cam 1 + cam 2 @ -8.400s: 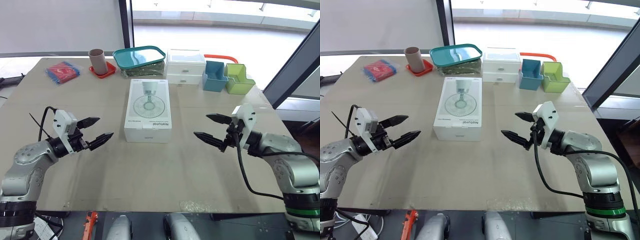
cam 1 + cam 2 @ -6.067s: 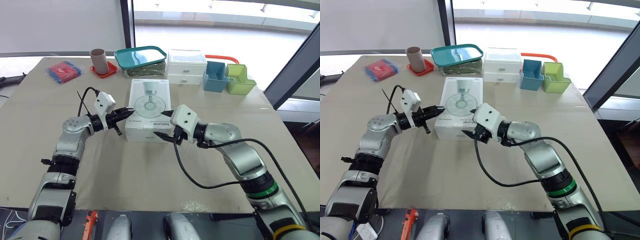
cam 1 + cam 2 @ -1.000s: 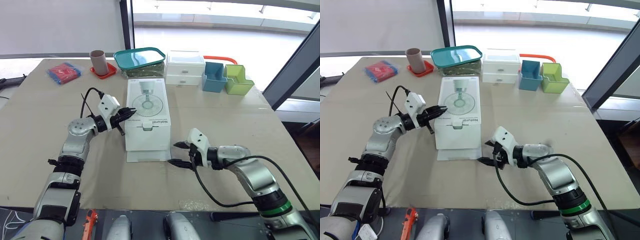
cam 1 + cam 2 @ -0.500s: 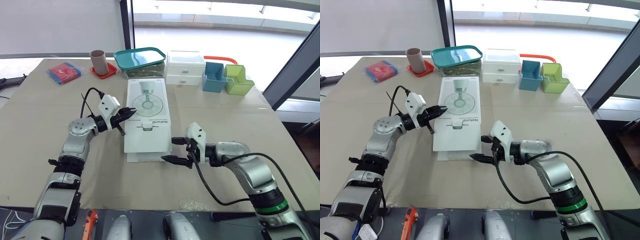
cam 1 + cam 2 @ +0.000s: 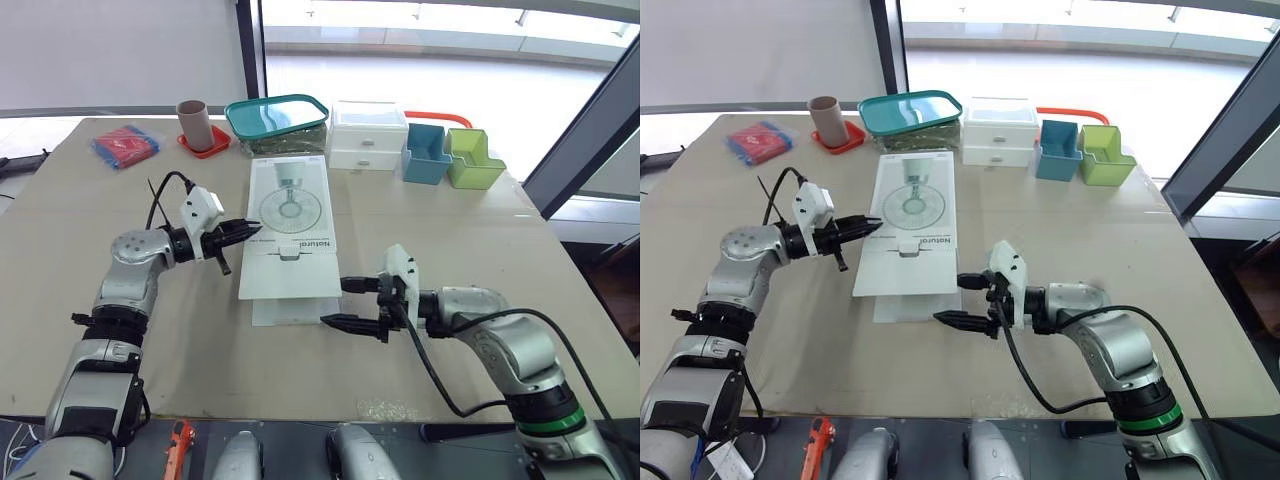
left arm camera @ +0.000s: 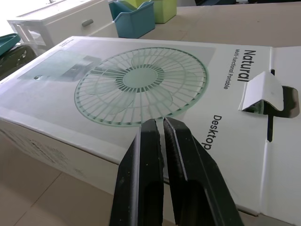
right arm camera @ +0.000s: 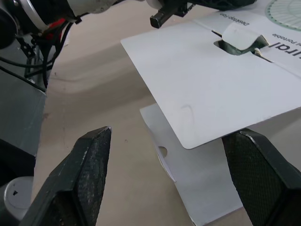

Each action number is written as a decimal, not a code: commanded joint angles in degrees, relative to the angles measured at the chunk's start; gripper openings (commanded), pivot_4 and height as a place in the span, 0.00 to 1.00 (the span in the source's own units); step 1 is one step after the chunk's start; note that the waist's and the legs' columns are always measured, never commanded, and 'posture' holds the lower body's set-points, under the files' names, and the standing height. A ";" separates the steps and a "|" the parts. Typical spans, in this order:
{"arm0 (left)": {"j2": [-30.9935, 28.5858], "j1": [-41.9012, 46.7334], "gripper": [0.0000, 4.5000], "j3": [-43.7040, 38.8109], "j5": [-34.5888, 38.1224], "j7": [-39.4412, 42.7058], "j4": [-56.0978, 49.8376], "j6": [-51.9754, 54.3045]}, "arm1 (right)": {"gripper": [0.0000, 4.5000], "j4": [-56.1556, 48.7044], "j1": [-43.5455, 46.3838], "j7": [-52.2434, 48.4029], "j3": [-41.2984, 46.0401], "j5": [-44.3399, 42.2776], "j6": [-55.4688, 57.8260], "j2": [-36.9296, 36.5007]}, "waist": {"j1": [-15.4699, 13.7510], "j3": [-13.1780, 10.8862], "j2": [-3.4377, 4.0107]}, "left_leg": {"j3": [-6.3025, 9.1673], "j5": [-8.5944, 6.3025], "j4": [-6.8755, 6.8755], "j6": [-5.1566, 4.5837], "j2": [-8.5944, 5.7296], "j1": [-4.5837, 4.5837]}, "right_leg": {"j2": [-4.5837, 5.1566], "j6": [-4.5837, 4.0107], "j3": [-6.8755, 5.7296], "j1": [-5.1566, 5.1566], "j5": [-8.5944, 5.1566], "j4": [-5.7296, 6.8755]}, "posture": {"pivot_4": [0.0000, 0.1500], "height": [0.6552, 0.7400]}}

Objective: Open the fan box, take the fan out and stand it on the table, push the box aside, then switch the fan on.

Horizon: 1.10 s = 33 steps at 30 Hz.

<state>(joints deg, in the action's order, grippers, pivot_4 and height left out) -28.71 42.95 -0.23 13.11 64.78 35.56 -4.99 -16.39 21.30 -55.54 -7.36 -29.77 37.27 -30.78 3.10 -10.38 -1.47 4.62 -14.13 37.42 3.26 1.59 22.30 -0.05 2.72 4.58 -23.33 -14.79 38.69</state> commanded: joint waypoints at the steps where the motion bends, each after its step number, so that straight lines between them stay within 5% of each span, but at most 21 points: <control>1: -0.89 0.55 0.07 1.17 -1.67 1.74 3.15 0.16 | 0.83 -2.33 1.74 0.72 3.13 -3.67 0.94 0.66 | 0.00 0.00 0.00 | 0.00 0.00 0.00 0.00 0.00 0.00 | 0.01 0.00 0.00 0.00 0.00 0.00 | 1.00 1.00; 15: -1.36 -0.72 0.07 0.77 -1.69 1.85 2.12 -1.22 | 0.83 4.06 10.15 7.49 6.95 -8.08 2.67 7.22 | 0.01 0.00 0.00 | 0.00 0.00 0.00 0.00 0.00 -0.01 | 0.01 -0.07 0.01 -0.01 0.04 0.02 | 1.00 1.00; 33: -4.74 -11.89 0.07 -10.98 11.65 -8.67 -27.77 13.16 | 0.83 16.64 16.34 12.98 2.80 1.79 0.59 12.67 | -0.08 -0.03 0.02 | 0.05 -0.02 -0.03 -0.04 0.02 0.17 | 0.08 -0.34 -0.07 -0.17 0.17 0.02 | 1.00 1.00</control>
<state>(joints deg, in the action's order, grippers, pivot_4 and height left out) -32.71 30.69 -9.68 22.30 56.61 11.71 6.70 0.39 36.69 -43.02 -4.96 -28.13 37.63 -18.22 3.02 -10.42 -1.45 4.66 -14.15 37.39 3.22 1.61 22.47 0.04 2.38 4.51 -23.50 -14.63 38.71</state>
